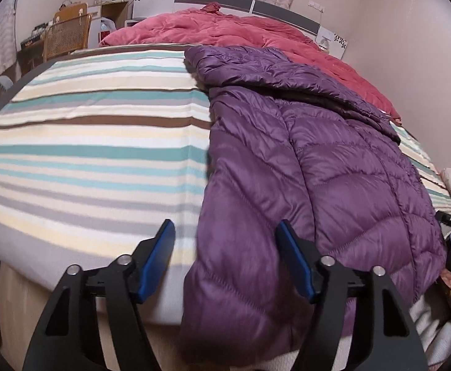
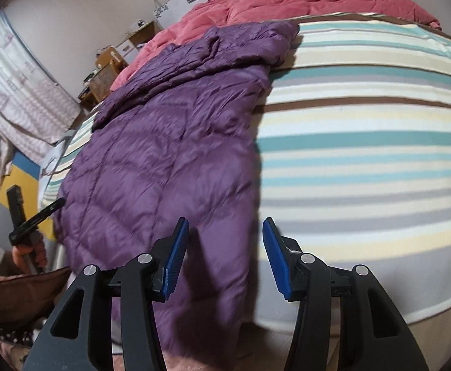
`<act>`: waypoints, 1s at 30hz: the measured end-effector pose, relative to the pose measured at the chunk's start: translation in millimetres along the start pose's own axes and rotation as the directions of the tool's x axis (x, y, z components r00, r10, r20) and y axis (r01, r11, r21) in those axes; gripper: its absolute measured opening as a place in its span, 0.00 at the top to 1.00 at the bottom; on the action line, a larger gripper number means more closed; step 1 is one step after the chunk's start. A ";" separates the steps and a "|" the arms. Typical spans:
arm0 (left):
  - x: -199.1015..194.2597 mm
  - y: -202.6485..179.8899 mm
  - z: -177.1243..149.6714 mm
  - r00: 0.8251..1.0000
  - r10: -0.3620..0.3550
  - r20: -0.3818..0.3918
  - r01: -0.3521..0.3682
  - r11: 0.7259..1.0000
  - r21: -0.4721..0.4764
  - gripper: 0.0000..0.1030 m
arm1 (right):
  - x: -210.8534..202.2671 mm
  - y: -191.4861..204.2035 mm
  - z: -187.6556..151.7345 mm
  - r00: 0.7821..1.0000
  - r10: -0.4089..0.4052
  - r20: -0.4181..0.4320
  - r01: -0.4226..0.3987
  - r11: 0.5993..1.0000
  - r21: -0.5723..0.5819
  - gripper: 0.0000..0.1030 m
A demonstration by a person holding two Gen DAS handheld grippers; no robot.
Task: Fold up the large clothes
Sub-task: 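Grasp the jacket hem with both grippers and lift it toward the collar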
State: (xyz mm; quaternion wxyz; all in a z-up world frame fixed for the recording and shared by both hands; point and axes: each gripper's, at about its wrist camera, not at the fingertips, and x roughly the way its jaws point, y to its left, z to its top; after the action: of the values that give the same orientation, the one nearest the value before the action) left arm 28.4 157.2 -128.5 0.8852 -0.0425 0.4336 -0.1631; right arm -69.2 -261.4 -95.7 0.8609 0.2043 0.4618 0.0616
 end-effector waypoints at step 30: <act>-60.8 -31.6 -22.8 0.947 -0.320 -0.022 0.320 0.940 0.117 0.94 | -28.7 20.9 -19.7 0.947 0.322 -0.017 -0.322 0.945 -0.052 0.92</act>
State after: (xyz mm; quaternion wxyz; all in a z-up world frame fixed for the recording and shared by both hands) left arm -32.1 148.7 -90.0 0.8472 -0.0595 0.4117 -0.3304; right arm -99.8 -245.1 -74.7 0.8426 0.2534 0.4239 0.2146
